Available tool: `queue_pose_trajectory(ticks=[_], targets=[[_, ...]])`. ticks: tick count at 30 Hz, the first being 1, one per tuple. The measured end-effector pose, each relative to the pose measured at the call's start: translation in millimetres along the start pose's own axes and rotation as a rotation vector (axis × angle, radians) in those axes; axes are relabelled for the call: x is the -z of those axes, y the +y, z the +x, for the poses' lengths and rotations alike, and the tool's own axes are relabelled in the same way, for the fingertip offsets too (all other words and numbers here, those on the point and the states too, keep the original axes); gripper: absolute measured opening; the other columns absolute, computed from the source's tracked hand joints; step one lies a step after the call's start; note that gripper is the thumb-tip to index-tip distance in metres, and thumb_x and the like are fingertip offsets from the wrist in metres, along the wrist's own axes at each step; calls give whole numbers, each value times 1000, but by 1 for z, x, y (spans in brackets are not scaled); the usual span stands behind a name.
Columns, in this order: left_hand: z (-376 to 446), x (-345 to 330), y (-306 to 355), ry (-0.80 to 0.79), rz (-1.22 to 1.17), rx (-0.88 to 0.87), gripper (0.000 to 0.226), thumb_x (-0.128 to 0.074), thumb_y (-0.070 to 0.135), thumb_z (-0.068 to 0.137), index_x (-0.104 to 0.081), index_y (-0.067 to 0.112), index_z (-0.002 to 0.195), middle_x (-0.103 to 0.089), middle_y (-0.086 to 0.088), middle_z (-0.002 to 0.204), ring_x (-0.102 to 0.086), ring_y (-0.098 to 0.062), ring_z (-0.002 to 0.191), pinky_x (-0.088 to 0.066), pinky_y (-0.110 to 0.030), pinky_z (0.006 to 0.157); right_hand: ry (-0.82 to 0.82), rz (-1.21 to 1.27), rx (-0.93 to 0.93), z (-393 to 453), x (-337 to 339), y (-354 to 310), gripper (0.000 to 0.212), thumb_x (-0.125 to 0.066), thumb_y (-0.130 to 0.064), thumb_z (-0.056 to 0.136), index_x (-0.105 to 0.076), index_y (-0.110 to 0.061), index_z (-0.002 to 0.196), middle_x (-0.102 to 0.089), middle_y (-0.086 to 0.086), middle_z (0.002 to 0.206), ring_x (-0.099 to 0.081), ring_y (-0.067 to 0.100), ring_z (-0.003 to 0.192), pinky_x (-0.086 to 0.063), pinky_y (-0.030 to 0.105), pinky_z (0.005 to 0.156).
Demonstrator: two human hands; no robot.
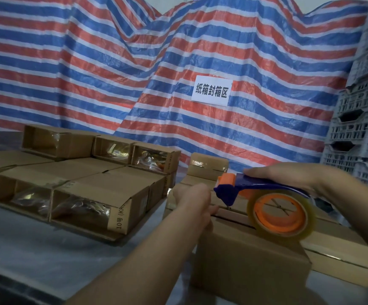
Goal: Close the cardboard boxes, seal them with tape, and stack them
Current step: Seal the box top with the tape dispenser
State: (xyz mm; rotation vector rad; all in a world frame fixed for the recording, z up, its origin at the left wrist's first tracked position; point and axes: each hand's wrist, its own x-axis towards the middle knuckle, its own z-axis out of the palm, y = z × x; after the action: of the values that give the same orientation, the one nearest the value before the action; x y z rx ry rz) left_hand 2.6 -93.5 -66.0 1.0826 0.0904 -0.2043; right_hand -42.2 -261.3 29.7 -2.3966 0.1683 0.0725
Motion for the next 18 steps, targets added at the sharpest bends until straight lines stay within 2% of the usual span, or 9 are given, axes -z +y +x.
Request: queue_pose_trajectory(ticks=[1, 2, 4, 6, 10, 13, 15, 16, 18], targets=[[1, 3, 1, -8, 18, 3, 47, -50, -10, 90, -46, 8, 134, -59, -19, 115, -66, -31, 96, -61, -33, 57, -11, -4, -14, 0, -1, -1, 42, -56, -48, 97, -59, -8, 111, -73, 5, 73, -68, 12, 57, -52, 19, 52], [4, 6, 2, -19, 52, -3, 42, -50, -9, 91, -48, 5, 130, -61, -19, 109, -67, -29, 94, -60, -32, 55, -16, -10, -21, -1, -1, -2, 42, -56, -48, 97, -59, -8, 110, -73, 5, 71, -68, 11, 56, -51, 18, 51], [8, 13, 5, -21, 167, -35, 36, -54, -5, 92, -49, 5, 127, -65, -18, 102, -69, -27, 88, -61, -34, 63, -14, -35, -10, 1, -3, -3, 41, -55, -49, 97, -60, -9, 108, -73, 4, 70, -67, 10, 55, -50, 17, 51], [12, 21, 5, -1, 255, -96, 38, -56, -3, 93, -44, 10, 126, -64, -18, 107, -68, -24, 86, -60, -32, 64, 0, -79, 7, 3, -6, -3, 42, -53, -52, 97, -62, -12, 106, -73, 3, 71, -67, 10, 56, -51, 18, 53], [9, 30, 1, 15, 355, -137, 32, -56, -2, 94, -42, 14, 117, -61, -20, 116, -65, -26, 88, -51, -23, 48, 3, -196, -6, 8, -12, -9, 44, -50, -55, 97, -64, -14, 106, -73, 2, 75, -66, 8, 59, -51, 19, 57], [10, 34, -2, 4, 360, -149, 20, -56, -2, 95, -48, 14, 104, -61, -14, 104, -64, -24, 83, -48, -20, 42, -13, -296, -28, 11, -16, -19, 43, -49, -55, 98, -63, -16, 105, -73, -1, 71, -66, 7, 57, -50, 18, 55], [12, 38, -6, -25, 363, -140, 24, -54, 0, 95, -46, 21, 89, -58, -6, 91, -58, -18, 75, -50, -19, 45, -25, -316, -63, 13, -20, -25, 42, -50, -54, 98, -62, -15, 107, -73, -1, 70, -68, 7, 57, -50, 17, 53], [15, 39, -9, -34, 382, -133, 25, -55, 0, 95, -47, 23, 90, -58, -5, 92, -57, -16, 75, -53, -20, 51, -29, -329, -77, 15, -21, -28, 42, -51, -54, 97, -62, -15, 109, -74, -1, 71, -69, 7, 59, -51, 18, 55], [20, 43, -14, -52, 415, -112, 25, -56, 0, 94, -51, 18, 110, -61, -9, 102, -56, -16, 75, -55, -24, 63, -28, -376, -97, 18, -24, -32, 43, -53, -55, 97, -63, -16, 110, -75, -1, 74, -70, 8, 62, -50, 22, 61]])
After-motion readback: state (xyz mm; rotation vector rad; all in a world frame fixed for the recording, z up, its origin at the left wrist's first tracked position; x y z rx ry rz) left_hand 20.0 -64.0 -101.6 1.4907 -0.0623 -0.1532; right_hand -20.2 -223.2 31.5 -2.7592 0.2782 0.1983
